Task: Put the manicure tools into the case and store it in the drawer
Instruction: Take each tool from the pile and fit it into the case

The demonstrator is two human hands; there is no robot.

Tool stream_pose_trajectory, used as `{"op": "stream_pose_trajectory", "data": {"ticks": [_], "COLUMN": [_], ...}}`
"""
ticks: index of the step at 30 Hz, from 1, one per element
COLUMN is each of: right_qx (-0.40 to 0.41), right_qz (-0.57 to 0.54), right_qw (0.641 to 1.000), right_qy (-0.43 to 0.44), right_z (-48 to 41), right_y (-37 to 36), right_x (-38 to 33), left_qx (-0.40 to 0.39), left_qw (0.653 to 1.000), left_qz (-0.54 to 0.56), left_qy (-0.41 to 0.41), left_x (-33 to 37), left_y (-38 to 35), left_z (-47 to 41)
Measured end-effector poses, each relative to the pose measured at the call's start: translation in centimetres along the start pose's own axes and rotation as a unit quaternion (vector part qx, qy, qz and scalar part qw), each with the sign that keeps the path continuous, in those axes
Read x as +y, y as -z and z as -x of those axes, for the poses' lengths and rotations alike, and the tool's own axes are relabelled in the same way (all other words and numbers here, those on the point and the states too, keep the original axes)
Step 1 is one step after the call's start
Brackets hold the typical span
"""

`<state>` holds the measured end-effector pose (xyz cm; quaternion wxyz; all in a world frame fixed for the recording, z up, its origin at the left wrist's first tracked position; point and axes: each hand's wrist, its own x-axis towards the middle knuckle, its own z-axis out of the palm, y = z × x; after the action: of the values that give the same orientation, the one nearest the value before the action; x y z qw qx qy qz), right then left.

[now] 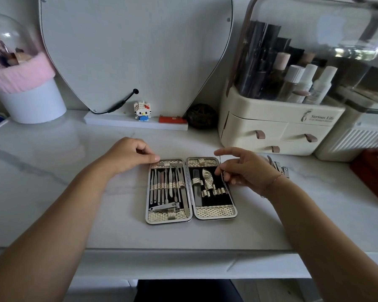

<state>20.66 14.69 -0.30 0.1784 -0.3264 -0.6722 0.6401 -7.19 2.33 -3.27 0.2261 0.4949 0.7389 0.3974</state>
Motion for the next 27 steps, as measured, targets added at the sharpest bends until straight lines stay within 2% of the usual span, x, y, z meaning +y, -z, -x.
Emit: {"op": "stream_pose_trajectory", "data": {"ticks": [6, 12, 18, 21, 24, 27], "right_qx": [0.054, 0.047, 0.043, 0.047, 0.057, 0.150], "right_qz": [0.110, 0.181, 0.285, 0.293, 0.247, 0.226], "right_qw": [0.991, 0.980, 0.954, 0.951, 0.962, 0.954], "right_qy": [0.056, 0.071, 0.085, 0.091, 0.098, 0.128], "right_z": [-0.2, -0.1, 0.7, 0.9, 1.2, 1.5], "right_y": [-0.1, -0.1, 0.0, 0.0, 0.2, 2.5], "right_x": [0.1, 0.2, 0.6, 0.7, 0.5, 0.2], "left_qx": [-0.002, -0.002, 0.001, 0.000, 0.001, 0.000], "left_qw": [1.000, 1.000, 1.000, 1.000, 1.000, 1.000], "left_qz": [-0.001, -0.001, -0.003, -0.006, -0.006, -0.007], "left_qy": [-0.001, -0.001, 0.001, 0.002, 0.003, 0.003], "left_x": [0.1, 0.0, 0.1, 0.2, 0.2, 0.2], "left_y": [0.0, 0.0, 0.0, 0.0, 0.1, 0.0], "left_z": [0.0, 0.0, 0.1, 0.1, 0.1, 0.1]}}
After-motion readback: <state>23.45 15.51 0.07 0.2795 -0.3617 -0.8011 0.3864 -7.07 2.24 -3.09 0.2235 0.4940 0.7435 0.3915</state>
